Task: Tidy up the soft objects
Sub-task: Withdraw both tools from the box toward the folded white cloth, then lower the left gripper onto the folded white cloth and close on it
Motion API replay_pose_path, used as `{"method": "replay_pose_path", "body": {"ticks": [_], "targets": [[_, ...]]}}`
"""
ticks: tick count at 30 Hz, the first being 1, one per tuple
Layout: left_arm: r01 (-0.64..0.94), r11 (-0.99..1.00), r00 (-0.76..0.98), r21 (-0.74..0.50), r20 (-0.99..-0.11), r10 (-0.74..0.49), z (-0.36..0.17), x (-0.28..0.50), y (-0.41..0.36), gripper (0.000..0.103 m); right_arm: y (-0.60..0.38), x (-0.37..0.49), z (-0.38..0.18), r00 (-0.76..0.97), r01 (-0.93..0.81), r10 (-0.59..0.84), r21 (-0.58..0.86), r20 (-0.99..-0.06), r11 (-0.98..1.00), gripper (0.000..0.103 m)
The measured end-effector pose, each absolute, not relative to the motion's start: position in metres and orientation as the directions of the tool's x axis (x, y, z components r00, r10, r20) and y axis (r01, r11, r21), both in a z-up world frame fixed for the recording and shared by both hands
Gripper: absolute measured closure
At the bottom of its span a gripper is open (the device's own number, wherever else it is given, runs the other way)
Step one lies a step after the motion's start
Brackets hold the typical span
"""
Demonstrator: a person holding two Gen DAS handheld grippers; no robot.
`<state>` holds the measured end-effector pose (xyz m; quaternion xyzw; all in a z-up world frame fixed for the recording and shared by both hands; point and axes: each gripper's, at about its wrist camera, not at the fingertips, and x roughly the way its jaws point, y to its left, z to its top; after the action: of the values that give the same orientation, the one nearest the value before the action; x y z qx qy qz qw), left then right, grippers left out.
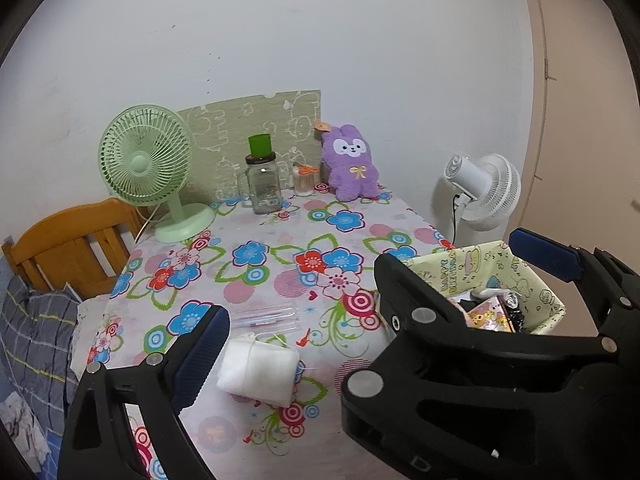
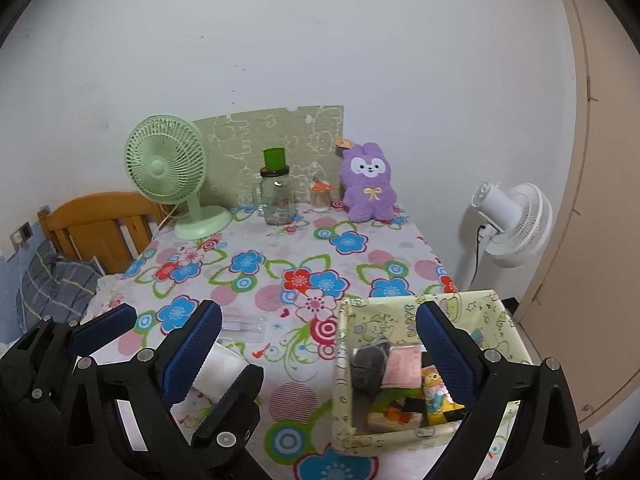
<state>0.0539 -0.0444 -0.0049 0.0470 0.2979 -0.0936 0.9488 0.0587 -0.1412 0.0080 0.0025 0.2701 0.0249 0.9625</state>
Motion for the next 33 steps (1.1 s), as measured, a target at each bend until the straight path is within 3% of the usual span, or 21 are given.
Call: {"method": "replay_pose_path", "body": {"ticks": [33], "targets": [[0.159,0.987,0.767,0.009,-0.631,-0.118,-0.056,0.084,0.012,0.002,-0.08,0.095,-0.045,0.809,-0.124,0.106,0.009,-0.579,0.992,0.001]]}}
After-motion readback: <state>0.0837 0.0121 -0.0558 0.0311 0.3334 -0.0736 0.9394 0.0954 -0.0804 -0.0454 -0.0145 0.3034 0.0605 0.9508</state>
